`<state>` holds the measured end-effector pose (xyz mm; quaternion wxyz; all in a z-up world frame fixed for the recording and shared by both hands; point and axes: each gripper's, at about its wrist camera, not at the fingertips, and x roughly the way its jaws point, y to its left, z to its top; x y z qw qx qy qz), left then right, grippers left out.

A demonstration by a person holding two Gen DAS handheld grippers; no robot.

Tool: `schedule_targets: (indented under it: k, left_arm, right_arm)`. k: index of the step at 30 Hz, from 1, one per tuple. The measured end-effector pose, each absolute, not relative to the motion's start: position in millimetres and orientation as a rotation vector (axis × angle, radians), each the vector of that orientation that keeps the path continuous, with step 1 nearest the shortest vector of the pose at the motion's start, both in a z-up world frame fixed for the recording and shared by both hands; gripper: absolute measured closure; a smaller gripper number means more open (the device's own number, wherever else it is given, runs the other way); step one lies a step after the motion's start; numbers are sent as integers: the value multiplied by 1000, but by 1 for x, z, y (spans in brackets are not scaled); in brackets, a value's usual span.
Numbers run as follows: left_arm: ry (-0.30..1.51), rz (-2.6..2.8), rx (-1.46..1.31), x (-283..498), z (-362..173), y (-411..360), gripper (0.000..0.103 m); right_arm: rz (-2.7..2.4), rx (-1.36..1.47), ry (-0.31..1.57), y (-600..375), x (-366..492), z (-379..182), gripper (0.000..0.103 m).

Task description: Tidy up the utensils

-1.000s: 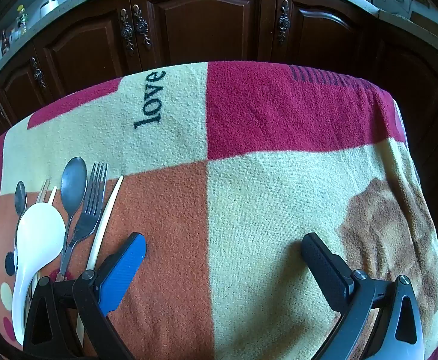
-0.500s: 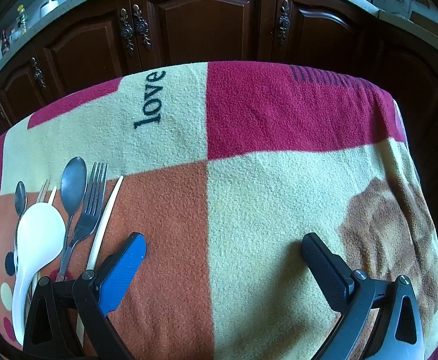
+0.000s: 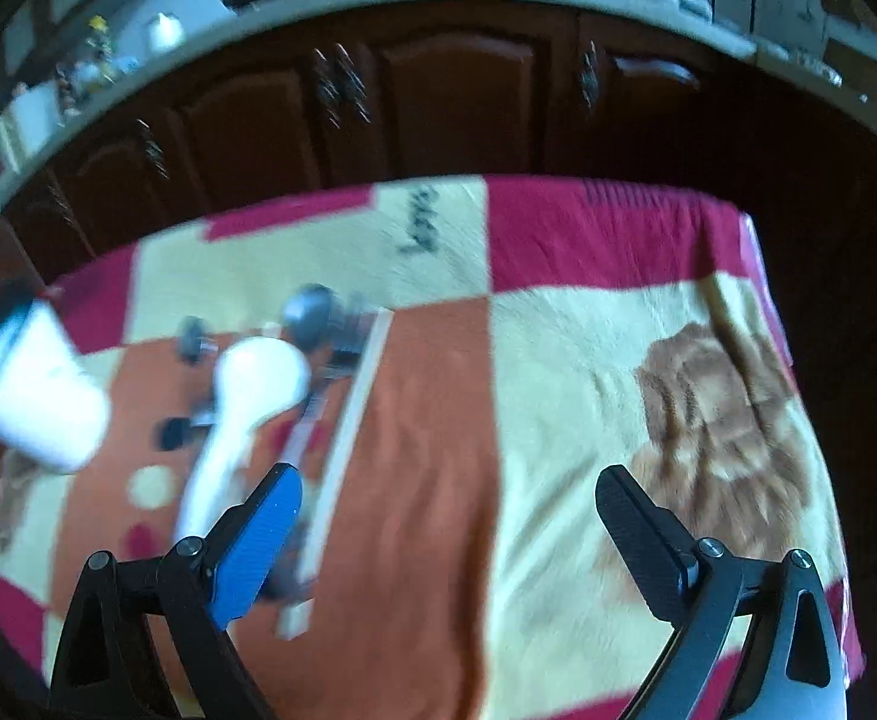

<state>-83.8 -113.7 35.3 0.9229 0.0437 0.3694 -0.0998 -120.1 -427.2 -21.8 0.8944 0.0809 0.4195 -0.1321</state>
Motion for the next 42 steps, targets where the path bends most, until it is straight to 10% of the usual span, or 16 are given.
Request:
schedule_targets:
  k: [42]
  left_arm:
    - [681,-308,73,-138,73,-131,63]
  right_arm:
    - [-280,93,643,-307,-203,80,5]
